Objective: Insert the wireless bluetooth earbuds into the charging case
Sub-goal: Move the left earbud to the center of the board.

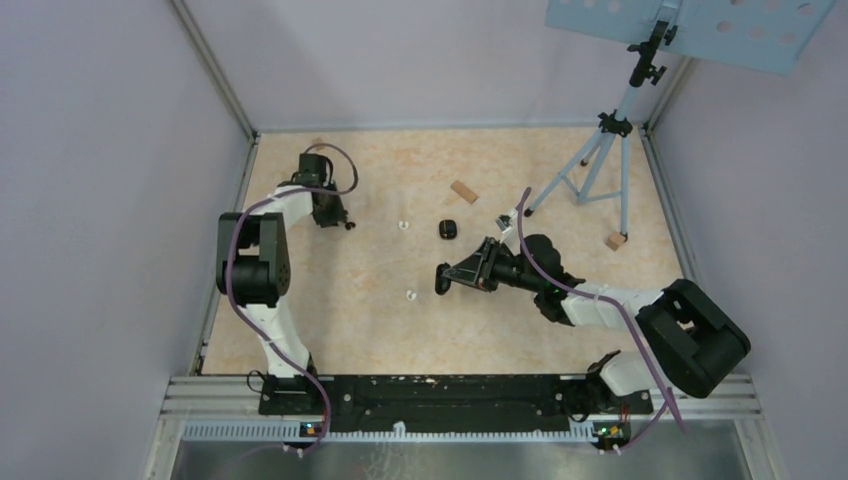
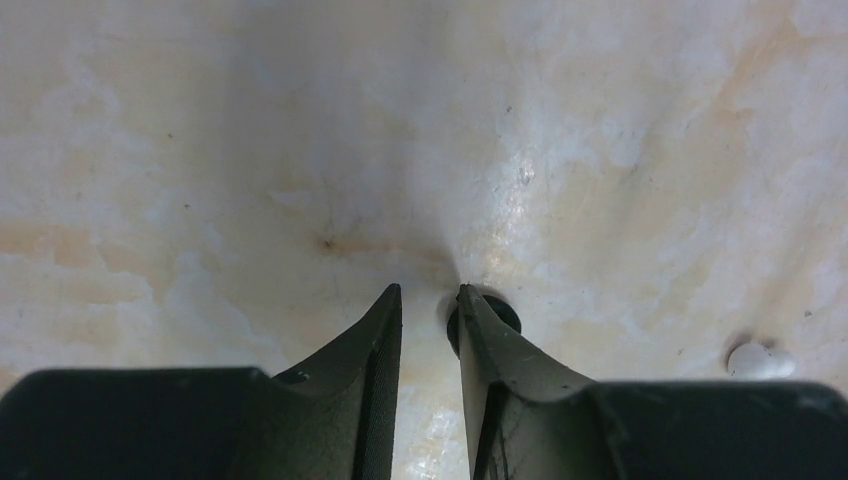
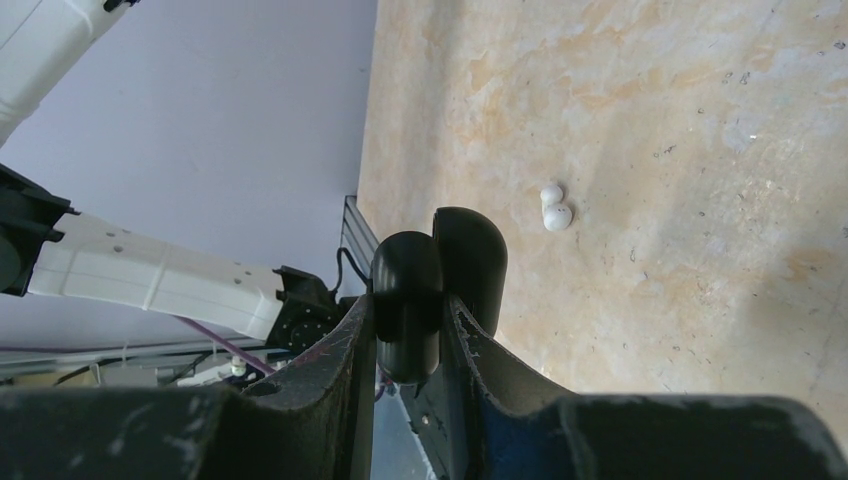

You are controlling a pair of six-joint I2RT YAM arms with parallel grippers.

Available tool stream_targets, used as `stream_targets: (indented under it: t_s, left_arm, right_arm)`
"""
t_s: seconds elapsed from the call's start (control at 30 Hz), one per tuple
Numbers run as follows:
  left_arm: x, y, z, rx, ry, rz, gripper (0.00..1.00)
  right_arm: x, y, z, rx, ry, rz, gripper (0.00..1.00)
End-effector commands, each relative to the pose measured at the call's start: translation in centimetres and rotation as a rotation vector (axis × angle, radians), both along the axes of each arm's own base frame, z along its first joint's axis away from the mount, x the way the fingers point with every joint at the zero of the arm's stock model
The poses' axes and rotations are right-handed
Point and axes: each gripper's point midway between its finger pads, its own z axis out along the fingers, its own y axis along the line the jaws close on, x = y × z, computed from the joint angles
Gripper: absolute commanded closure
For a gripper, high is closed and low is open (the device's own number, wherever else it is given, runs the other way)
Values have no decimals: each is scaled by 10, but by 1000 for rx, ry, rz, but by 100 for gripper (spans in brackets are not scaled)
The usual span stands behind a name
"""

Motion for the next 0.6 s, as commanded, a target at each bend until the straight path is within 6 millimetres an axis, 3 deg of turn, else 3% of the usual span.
stream_targets:
  t_s: [0.0, 0.57]
  left_arm:
    - [-9, -15, 12, -34, -15, -71, 68]
    - [-40, -59, 12, -124, 17, -162, 68]
  right_arm:
    - [7, 4, 27, 64, -78, 3, 100]
    - [7, 5, 30, 70, -81, 6, 100]
